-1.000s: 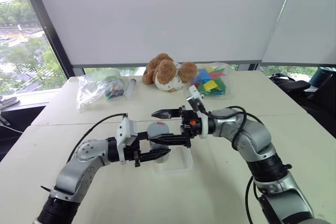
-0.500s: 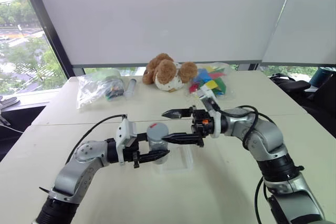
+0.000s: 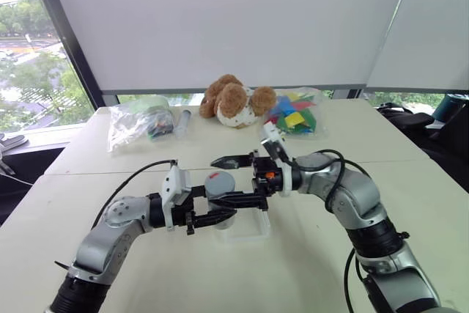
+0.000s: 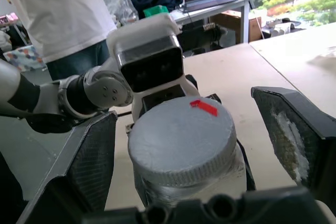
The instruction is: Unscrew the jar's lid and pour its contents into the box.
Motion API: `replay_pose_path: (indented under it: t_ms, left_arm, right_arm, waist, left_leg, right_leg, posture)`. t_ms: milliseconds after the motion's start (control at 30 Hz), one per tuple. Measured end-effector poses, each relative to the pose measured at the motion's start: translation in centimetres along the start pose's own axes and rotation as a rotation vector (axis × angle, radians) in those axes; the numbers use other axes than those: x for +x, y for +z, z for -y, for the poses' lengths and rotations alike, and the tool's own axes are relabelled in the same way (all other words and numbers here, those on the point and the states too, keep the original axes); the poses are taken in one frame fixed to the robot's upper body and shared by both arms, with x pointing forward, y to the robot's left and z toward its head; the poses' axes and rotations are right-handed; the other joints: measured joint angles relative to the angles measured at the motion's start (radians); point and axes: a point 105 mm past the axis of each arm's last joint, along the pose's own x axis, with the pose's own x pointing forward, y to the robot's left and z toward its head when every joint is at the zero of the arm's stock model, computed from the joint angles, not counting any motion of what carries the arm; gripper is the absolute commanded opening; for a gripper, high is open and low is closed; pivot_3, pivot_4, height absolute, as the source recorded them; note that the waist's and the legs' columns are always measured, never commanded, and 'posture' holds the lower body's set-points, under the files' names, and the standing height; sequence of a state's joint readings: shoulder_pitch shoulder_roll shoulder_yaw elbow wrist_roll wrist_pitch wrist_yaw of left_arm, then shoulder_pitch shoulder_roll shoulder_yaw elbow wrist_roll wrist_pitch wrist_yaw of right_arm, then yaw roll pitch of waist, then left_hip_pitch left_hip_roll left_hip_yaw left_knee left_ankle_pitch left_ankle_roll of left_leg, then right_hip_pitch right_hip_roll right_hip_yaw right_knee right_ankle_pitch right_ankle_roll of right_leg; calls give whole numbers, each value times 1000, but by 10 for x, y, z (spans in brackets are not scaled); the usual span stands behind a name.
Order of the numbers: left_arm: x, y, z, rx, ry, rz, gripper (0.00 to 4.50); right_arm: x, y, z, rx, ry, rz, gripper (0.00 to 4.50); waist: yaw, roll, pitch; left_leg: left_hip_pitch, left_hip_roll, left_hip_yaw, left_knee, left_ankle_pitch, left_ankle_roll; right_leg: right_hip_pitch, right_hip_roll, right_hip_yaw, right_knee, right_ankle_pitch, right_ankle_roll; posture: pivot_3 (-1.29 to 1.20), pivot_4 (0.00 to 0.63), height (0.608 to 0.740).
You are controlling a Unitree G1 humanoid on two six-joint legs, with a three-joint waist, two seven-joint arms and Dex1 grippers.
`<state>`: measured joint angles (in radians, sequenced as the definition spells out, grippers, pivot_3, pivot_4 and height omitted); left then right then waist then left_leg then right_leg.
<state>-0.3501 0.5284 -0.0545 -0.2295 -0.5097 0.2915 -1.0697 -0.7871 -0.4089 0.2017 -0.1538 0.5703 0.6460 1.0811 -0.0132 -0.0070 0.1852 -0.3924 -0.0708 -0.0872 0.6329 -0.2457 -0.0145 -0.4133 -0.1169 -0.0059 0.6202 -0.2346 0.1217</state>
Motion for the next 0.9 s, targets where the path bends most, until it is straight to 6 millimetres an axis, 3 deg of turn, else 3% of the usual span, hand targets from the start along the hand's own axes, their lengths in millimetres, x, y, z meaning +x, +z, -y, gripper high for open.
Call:
replay_pose_path:
  t_ms: [467,900]
  left_arm:
    - [1,0,0,-1,2,3,2139]
    - [1,0,0,-2,4,4,2139]
  right_arm:
    - [5,5,7,3,-11,1,4462]
    - [-11,-3,8,36,-27,-15,4462]
  waist:
    - [0,0,0]
    - [0,0,0]
  left_leg:
    - [0,0,0,0,0,0]
    - [0,0,0,0,0,0]
  right_leg:
    - [0,0,0,0,0,0]
    - [0,0,0,0,0,0]
  posture:
    - [0,150,740]
    - [0,150,740]
